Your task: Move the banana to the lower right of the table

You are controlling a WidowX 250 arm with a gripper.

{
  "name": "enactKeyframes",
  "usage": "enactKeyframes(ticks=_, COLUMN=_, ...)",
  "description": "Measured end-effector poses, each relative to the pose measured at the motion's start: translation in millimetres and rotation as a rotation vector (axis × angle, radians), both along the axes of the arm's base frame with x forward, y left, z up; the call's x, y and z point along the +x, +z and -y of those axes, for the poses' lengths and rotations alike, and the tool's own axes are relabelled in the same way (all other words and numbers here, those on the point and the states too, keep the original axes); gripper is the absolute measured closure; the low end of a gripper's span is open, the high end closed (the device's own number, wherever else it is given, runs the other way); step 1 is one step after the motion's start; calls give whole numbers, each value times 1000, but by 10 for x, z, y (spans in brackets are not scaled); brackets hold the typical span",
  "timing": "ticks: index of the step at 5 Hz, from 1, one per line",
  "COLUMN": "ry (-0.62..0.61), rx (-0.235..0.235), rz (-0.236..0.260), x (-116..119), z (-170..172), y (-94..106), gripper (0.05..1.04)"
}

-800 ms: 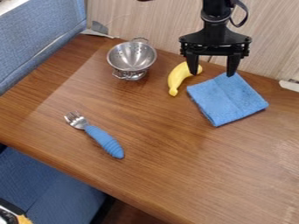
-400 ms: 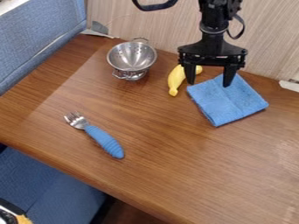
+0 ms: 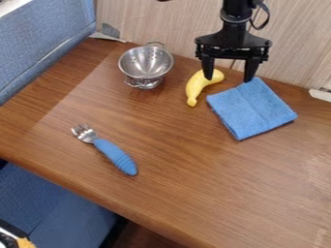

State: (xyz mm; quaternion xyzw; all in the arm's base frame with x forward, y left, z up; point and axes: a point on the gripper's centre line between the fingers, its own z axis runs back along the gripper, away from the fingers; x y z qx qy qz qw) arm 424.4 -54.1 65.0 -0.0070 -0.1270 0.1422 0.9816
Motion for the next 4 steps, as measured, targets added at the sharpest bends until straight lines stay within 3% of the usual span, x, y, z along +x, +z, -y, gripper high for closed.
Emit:
enactKeyframes(ticks=2, ry=98, rx=43, rz=-46, x=300, z=-425, y=-145, gripper=85)
enactKeyframes(ticks=4, ry=150, rx=70, rz=-111, x=323, z=-691, y=-354, gripper=85)
